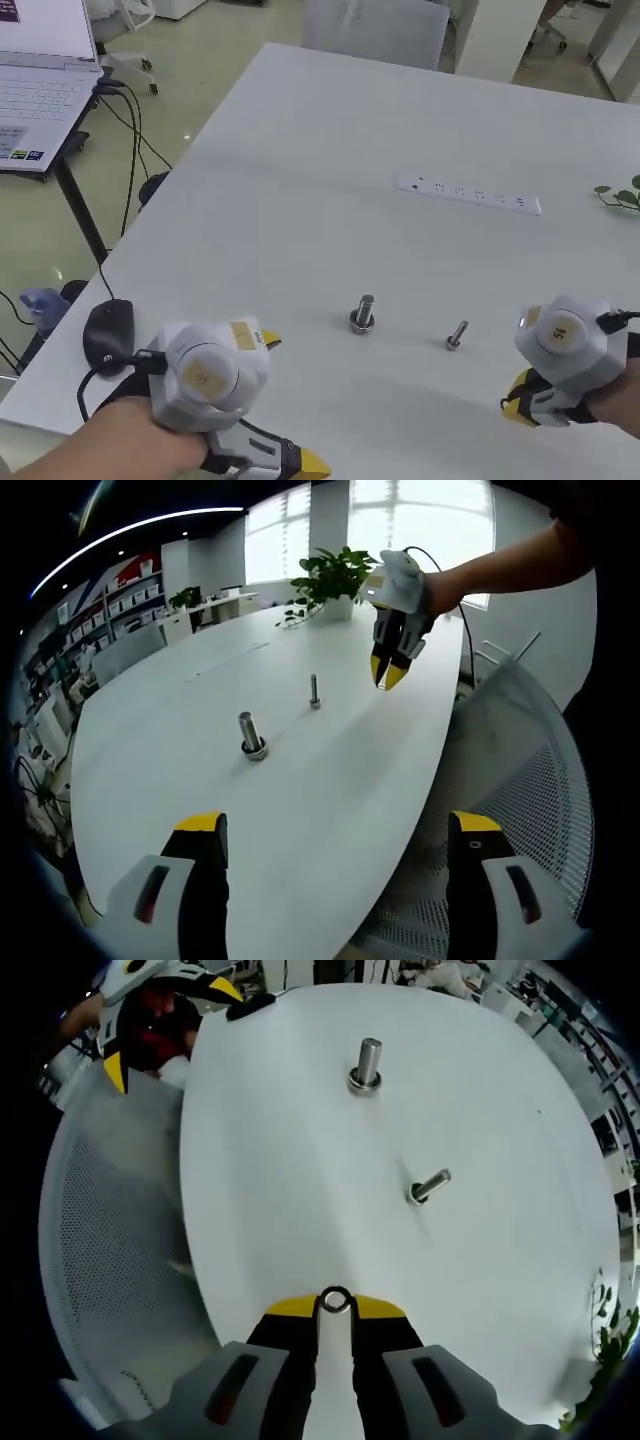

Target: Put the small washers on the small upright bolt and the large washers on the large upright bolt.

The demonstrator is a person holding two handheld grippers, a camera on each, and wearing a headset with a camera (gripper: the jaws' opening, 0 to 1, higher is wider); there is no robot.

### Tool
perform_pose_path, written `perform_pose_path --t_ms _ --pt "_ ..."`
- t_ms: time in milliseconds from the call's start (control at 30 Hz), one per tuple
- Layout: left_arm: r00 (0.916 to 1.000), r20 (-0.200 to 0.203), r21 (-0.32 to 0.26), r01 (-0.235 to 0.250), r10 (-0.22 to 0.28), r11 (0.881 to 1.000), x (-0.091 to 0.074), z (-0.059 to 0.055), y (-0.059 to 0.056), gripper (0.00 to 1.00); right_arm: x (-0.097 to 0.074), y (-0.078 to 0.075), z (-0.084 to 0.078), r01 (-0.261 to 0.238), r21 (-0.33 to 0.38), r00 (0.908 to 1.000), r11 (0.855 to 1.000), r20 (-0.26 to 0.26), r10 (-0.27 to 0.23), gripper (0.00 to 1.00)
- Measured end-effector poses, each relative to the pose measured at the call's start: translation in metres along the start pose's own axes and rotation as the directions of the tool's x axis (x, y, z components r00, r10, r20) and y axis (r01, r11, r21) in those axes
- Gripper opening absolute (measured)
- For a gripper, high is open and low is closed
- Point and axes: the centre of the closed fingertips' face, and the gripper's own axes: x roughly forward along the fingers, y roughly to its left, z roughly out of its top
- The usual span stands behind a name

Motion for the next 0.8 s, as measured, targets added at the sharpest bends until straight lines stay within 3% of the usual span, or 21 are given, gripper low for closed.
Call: perform_pose_path --t_ms 500,800 --pt "0.9992 0.026 -0.039 -0.029 0.030 0.999 0.004 0.002 0.008 0.94 -0.032 -0.046 0.027 0.034 -0.043 0.9994 0.998 0.010 -0.034 0.12" --pt "0.9985 0.026 -0.062 -0.046 0.048 0.997 0.008 -0.001 0.014 0.93 -0.038 -0.058 0.055 0.039 -0.086 0.9990 0.996 0.025 -0.037 0.12"
